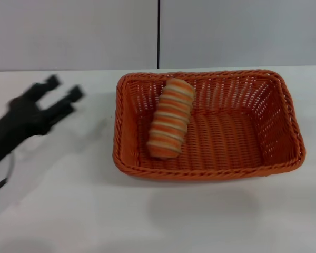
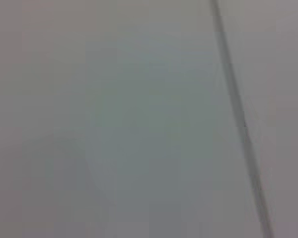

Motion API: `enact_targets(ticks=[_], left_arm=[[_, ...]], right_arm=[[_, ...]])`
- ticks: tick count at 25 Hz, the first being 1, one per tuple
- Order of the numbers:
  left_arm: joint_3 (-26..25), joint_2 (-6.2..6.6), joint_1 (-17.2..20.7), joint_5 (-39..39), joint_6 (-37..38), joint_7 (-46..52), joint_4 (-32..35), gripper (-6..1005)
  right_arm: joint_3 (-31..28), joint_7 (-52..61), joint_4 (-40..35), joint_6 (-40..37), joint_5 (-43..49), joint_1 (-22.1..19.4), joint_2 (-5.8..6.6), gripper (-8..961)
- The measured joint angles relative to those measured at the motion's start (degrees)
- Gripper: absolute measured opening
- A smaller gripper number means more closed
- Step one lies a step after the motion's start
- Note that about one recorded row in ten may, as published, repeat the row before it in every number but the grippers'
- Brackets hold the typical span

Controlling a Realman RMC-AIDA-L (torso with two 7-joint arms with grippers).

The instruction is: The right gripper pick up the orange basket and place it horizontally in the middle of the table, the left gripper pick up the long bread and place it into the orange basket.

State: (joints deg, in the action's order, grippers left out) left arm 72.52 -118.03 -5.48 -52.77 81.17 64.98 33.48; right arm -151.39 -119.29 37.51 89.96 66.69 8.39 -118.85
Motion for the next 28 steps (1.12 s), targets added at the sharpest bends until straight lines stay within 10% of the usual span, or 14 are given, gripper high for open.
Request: enact_targets(ticks=[8,28], left_arm=[[-21.03,-0.06,2.37,0.05,18.01,-20.72,-19.27,827],[-32.54,0.49,5.71,0.1,16.34,-31.0,-22.97,827]], right_arm=[[-2.14,-7.98,-12.54,-0.05,-7.03,1.39,0.07,610],[-1.1,-18.11,-31.3,-1.21,-5.42,8.87,-0.42,611]])
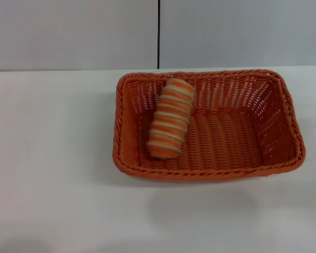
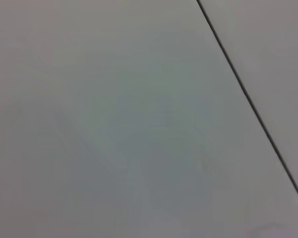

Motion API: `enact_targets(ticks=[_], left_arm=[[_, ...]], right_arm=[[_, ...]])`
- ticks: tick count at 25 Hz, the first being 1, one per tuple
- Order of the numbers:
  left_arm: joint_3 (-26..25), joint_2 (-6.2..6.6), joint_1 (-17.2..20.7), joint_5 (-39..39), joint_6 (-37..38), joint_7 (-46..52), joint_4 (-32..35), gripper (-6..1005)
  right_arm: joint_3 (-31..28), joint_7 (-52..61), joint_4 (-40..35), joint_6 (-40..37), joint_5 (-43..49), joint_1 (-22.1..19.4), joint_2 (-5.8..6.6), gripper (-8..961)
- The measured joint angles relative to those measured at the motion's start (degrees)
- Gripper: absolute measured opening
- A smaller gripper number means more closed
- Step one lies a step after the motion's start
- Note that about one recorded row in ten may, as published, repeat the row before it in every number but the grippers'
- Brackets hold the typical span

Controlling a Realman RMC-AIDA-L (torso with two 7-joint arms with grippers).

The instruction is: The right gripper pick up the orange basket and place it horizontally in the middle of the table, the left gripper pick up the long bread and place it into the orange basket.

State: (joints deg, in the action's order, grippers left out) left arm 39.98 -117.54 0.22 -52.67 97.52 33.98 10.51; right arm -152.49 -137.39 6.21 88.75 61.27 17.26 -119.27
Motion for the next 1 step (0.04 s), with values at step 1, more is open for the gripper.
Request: enact_targets(ticks=[1], left_arm=[[-0.59,0.19,-0.13,-0.06,-0.51,-0.06,0.2,827]], right_arm=[[0.0,-0.78,-1.0,-0.4,0.03,0.25,0.0,611]])
